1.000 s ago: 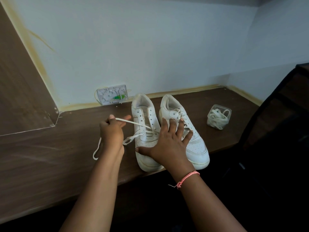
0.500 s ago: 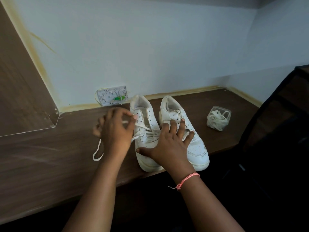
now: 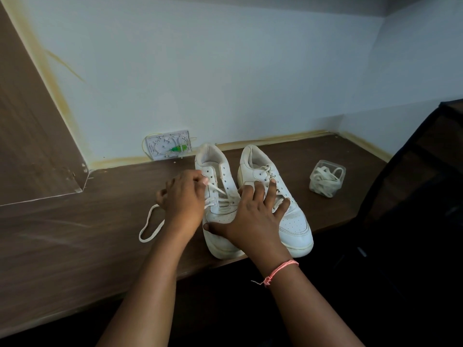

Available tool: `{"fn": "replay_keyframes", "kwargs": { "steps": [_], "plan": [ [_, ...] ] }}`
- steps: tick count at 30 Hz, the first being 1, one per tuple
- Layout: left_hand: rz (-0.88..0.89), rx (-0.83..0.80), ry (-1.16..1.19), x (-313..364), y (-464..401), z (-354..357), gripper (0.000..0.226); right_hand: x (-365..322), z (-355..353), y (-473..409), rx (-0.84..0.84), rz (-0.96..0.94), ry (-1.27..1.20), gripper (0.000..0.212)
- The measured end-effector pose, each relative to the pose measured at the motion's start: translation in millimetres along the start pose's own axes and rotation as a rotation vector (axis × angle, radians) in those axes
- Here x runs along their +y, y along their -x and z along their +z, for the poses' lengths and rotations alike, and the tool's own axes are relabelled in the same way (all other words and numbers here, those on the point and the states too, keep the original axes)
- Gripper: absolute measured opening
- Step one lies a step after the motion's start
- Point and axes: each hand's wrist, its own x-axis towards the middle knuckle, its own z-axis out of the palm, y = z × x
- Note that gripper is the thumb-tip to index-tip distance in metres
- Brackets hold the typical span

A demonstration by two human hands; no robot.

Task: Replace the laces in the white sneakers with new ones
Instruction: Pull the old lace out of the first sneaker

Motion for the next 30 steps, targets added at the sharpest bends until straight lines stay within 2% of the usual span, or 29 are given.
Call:
{"fn": "replay_keyframes", "kwargs": {
  "steps": [5,10,13,16,20,22,24,25,28,30],
  "plan": [
    [-0.377,0.079,0.417,-24,-13,-1,0.028,0,-2,1,-0.014,-0.001,-0.003,0.11],
    [-0.459,0.091,0.722,-23,-17,3,0.026,0,-2,1,-0.023,-0.001,0.014,0.106],
    [-0.514,0.036,0.962,-7,-8,-6,0.029,-1,-2,1,-0.036,0.001,0.016,0.104],
    [-0.592,0.015,1.071,-3,-5,-10,0.029,-1,-2,0,-0.052,-0.008,0.021,0.102],
    [-0.718,0.046,1.225,-24,-19,-14,0.041,-1,-4,1,-0.05,-0.022,0.022,0.099],
    [-0.688,0.161,1.113,-34,-23,-17,0.024,-2,-5,2,-0.038,-0.031,0.031,0.097],
    [-0.623,0.299,0.857,-38,-24,-20,0.006,-2,-7,2,-0.003,-0.058,0.046,0.094],
    [-0.606,0.334,0.686,-39,-23,-21,0.012,-3,-7,1,0.037,-0.08,0.037,0.088],
    [-0.453,0.269,0.178,-30,-14,-24,0.034,-3,-3,-3,0.224,-0.163,-0.034,0.046],
    [-0.23,0.13,0.051,-15,-6,-19,0.037,-4,5,-6,0.338,-0.192,-0.019,0.02]
  ]
}}
